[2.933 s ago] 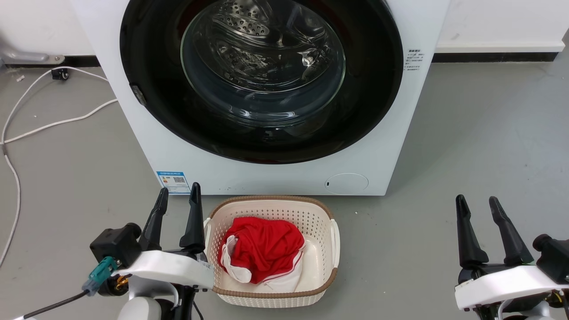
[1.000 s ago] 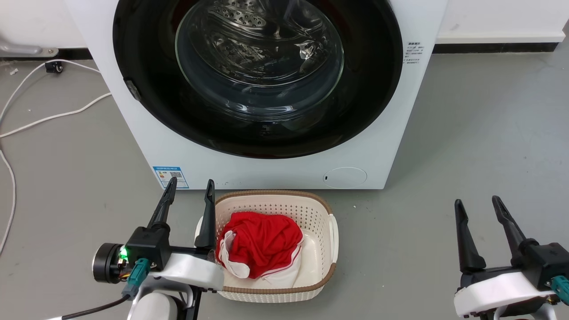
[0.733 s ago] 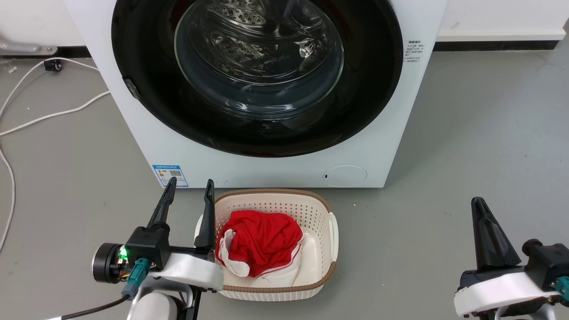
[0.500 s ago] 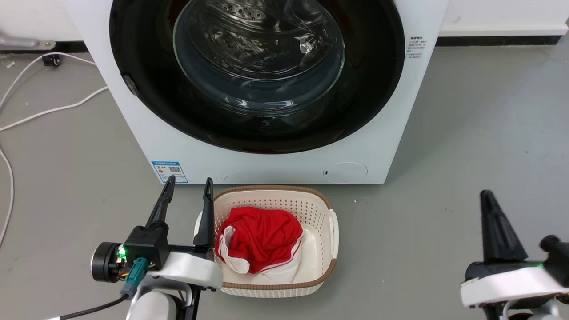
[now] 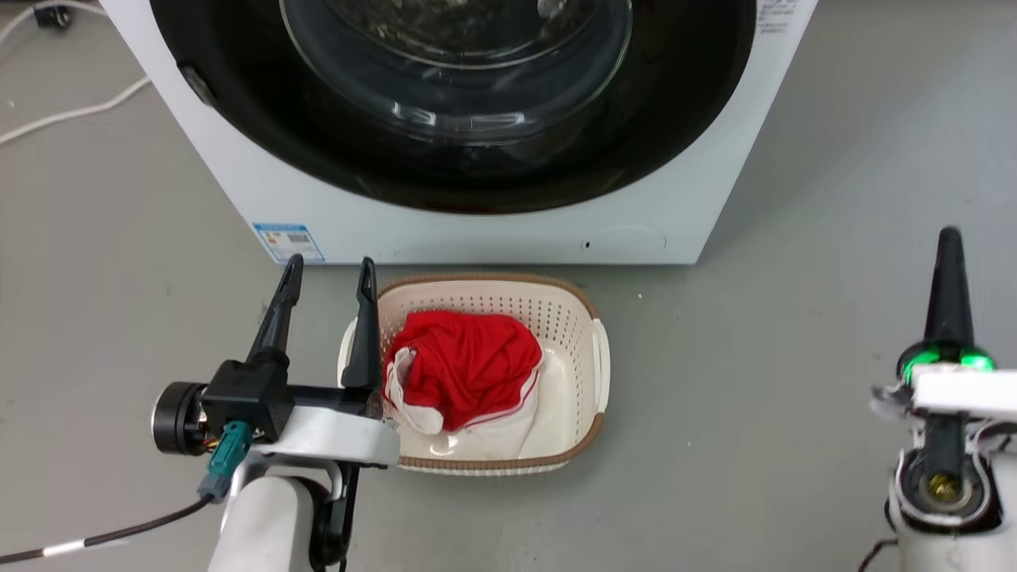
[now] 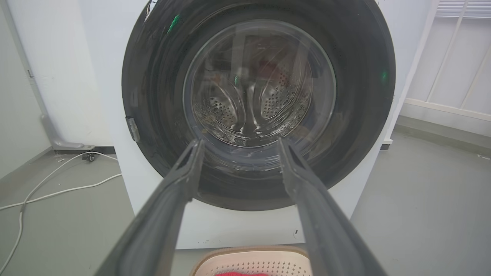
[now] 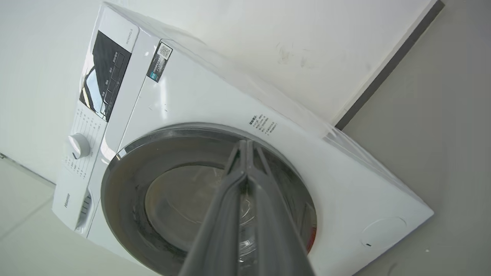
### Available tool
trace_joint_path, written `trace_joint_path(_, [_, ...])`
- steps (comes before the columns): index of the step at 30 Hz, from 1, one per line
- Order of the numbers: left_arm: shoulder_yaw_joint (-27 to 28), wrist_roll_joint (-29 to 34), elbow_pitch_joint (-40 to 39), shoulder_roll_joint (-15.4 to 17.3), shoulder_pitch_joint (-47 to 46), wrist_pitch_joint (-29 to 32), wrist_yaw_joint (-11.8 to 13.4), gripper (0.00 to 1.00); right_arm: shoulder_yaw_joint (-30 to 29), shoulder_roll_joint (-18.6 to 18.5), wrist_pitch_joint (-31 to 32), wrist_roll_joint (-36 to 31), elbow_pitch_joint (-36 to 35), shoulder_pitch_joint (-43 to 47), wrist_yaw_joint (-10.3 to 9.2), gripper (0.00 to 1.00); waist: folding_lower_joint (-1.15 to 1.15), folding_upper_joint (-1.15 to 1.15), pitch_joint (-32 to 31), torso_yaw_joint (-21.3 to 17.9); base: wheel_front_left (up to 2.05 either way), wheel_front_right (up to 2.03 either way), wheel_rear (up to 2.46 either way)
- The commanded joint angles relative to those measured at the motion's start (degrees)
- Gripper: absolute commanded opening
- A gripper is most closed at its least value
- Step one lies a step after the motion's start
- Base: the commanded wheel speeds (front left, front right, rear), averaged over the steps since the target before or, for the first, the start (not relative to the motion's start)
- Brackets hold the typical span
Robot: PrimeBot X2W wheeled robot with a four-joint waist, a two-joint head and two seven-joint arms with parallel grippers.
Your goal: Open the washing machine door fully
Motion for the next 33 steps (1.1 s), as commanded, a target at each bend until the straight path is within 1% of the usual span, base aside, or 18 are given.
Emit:
trace_joint_path(1, [-0.09,-0.09,-0.58,-0.02,-1.03,-0.15,0.25,1.00,-0.47,0.07,0.43,4.37,0.43,-2.41,-0.02,0.00,0.00,0.00,2.72,0.25,0.00,0.00,0.00])
trace_joint_path(3, [-0.35,-0.25,-1.20,-0.03,-2.01,-0.15,0.43,1.00,-1.69,0.05,1.63,11.97,0.97,-5.30,-0.01,0.00,0.00,0.00,4.45,0.44,0.00,0.00,0.00])
trace_joint_path(4, [-0.45,-0.27,-1.47,-0.02,-2.31,-0.15,0.53,1.00,-2.41,0.05,2.41,14.74,1.30,-6.73,-0.01,0.00,0.00,0.00,5.04,0.46,0.00,0.00,0.00])
trace_joint_path(6, [-0.59,-0.37,-2.03,-0.02,-2.99,-0.15,0.71,1.00,-4.49,0.04,4.89,21.99,2.32,-9.94,-0.01,0.00,0.00,0.00,6.43,0.61,0.00,0.00,0.00])
trace_joint_path(8, [-0.63,-0.44,-2.55,-0.02,-3.78,-0.15,0.83,1.00,-7.00,-0.08,7.81,27.69,3.96,-13.22,-0.01,0.00,0.00,0.00,7.65,0.75,0.00,0.00,0.00])
trace_joint_path(11, [-0.69,-0.57,-3.15,-0.03,-4.71,-0.15,0.91,1.00,-9.99,-2.08,11.75,33.71,7.40,-18.42,-0.01,0.00,0.00,0.00,8.98,1.00,0.00,0.00,0.00])
trace_joint_path(13, [-0.71,-0.65,-3.57,-0.02,-5.32,-0.15,0.84,1.00,-10.71,-3.63,14.83,37.45,10.17,-22.31,-0.01,0.00,0.00,0.00,9.73,1.15,0.00,0.00,0.00])
trace_joint_path(15, [-0.69,-0.65,-3.92,-0.03,-5.69,-0.15,0.78,1.00,-11.21,-6.00,16.78,39.53,13.26,-26.05,-0.01,0.00,0.00,0.00,10.39,1.26,0.00,0.00,0.00])
trace_joint_path(18, [-0.78,-0.80,-4.50,-0.03,-6.47,-0.15,0.54,1.00,-10.27,-9.66,19.82,41.91,18.65,-32.29,-0.01,0.00,0.00,0.00,11.29,1.49,0.00,0.00,0.00])
trace_joint_path(21, [-0.79,-0.74,-4.87,-0.02,-6.67,-0.15,0.28,1.00,-8.12,-12.86,22.45,42.88,23.69,-38.49,-0.01,0.00,0.00,0.00,12.15,1.71,0.00,0.00,0.00])
trace_joint_path(24, [-0.85,-0.77,-5.29,-0.03,-7.53,-0.15,0.15,1.00,-4.68,-15.86,25.27,42.22,28.47,-44.23,-0.01,0.00,0.00,0.00,13.26,2.05,0.00,0.00,0.00])
trace_joint_path(28, [-0.93,-0.86,-5.77,-0.03,-7.94,-0.15,0.21,1.00,0.30,-17.89,29.59,41.04,33.94,-50.97,-0.01,0.00,0.00,0.00,14.38,2.47,0.00,0.00,0.00])
trace_joint_path(33, [-1.07,-0.71,-6.32,-0.03,-8.48,-0.15,0.42,1.00,6.47,-18.03,34.05,38.40,39.34,-56.43,-0.01,0.00,0.00,0.00,15.34,2.87,0.00,0.00,0.00])
